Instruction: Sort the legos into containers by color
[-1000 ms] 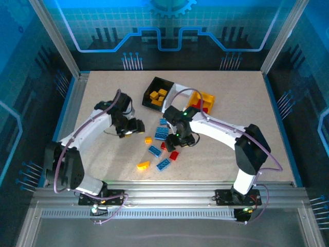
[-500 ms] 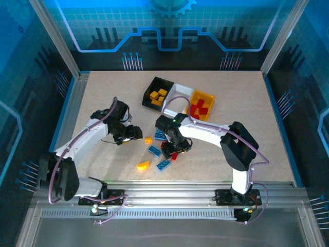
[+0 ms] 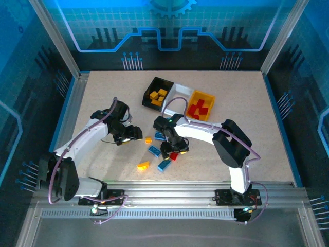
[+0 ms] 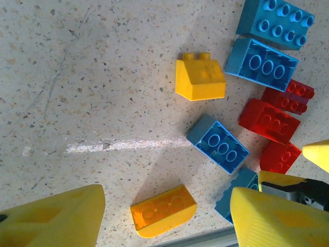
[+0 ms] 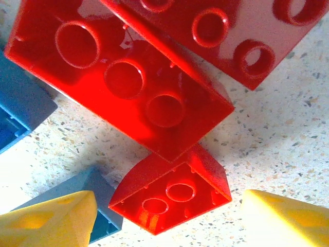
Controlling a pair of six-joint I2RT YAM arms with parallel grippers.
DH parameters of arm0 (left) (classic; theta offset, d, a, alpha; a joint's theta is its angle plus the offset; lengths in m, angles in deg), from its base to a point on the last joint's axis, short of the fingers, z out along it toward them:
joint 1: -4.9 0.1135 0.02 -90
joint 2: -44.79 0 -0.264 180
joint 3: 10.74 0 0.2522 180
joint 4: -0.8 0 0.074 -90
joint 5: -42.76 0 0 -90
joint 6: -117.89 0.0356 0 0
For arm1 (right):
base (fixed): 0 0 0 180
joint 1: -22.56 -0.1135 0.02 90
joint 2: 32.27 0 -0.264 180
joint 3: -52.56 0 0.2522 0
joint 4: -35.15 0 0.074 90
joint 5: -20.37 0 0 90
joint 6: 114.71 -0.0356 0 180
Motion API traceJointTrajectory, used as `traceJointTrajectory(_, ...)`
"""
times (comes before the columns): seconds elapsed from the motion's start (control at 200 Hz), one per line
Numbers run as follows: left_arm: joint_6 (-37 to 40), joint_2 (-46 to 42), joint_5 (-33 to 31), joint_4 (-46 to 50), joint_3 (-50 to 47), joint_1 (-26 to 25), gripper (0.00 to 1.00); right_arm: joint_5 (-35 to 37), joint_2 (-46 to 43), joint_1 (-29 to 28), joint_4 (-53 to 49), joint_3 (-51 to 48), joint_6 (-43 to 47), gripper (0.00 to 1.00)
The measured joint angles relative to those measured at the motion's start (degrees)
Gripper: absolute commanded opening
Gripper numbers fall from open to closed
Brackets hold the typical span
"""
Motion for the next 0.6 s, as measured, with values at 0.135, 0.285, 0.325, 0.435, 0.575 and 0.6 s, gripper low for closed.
traceJointTrajectory(0.135, 0.1, 0.0, 0.0, 0.1, 0.0, 0.0, 0.66, 1.0, -0.1, 0.9, 0.2, -1.4, -1.4, 0.72)
traceJointTrajectory(0.285, 0.0, 0.0, 0.0, 0.1, 0.0, 0.0, 0.66, 1.9, -1.2, 2.1, -0.1, -4.8, -2.1, 0.7)
traceJointTrajectory(0.325, -0.1, 0.0, 0.2, 0.0, 0.0, 0.0, 0.67, 2.2, -2.0, 2.3, 0.0, -5.6, -2.3, 0.7)
traceJointTrajectory(0.435, -0.5, 0.0, 0.4, -0.5, -0.3, 0.0, 0.66, 2.4, -4.2, 2.4, -0.1, -6.7, -2.5, 0.69)
traceJointTrajectory(0.575, -0.6, 0.0, 0.9, -0.8, -0.9, 0.0, 0.67, 2.4, -5.4, 2.4, 1.1, -7.5, -2.2, 0.7)
traceJointTrajectory(0.6, -0.6, 0.0, 0.9, -0.9, -0.9, 0.0, 0.66, 2.3, -5.4, 2.4, 1.3, -7.5, -1.9, 0.7)
